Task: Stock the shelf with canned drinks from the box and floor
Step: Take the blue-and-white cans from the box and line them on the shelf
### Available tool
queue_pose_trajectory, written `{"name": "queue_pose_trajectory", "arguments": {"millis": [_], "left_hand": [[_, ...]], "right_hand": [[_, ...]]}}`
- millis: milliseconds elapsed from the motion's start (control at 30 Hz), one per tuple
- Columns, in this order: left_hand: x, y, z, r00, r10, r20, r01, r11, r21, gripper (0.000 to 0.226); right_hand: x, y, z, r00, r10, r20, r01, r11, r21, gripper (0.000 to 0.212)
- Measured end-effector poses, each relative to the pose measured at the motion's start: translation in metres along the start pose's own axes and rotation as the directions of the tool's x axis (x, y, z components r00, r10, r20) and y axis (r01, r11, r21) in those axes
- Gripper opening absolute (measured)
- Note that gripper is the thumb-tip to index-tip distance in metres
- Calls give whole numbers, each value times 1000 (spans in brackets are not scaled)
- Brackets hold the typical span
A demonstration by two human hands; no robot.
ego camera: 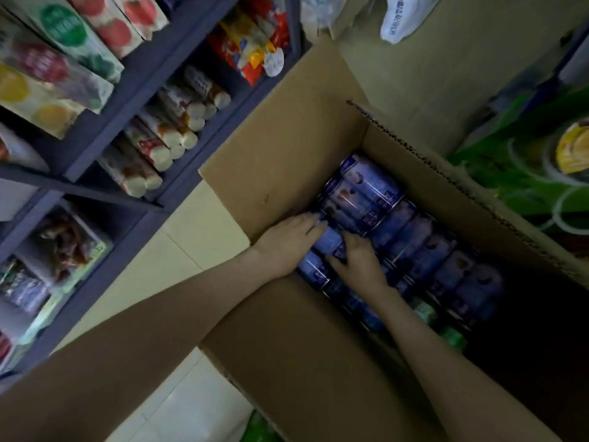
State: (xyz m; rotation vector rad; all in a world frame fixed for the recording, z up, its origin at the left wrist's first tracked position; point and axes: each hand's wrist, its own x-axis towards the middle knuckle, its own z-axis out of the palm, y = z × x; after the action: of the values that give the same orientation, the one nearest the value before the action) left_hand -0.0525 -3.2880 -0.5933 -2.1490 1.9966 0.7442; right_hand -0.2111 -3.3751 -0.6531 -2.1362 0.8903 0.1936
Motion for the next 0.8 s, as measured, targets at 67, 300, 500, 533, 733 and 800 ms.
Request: {"name": "queue_pose_trajectory", "arguments": {"millis": [67,300,500,533,733,800], "left_hand": [[-1,4,-4,1000,11,-3,-11,1000,24,74],[-15,8,-43,980,122,-156,-101,986,135,72],[-70,8,-64,947,-68,-315,108,988,110,59],[-77,7,-59,938,-105,-330,143,985,95,59],[-85,4,-43,893,-229,-387,263,964,37,56],[-85,5,-47,868,-280,-411,295,955,-27,56]], "right_hand": [[-14,0,-12,991,-113,-71,111,993,-34,61],[-43,-35,-52,905,-379,-194,389,921,12,62],[-34,-44,-20,994,26,-105,4,961,277,101],[-27,-38,-7,997,60,-39,-50,972,230,99],[6,-28,47,969,138,204,-137,990,-22,48],[9,-31,44,977,108,186,-102,994,-41,51]]}}
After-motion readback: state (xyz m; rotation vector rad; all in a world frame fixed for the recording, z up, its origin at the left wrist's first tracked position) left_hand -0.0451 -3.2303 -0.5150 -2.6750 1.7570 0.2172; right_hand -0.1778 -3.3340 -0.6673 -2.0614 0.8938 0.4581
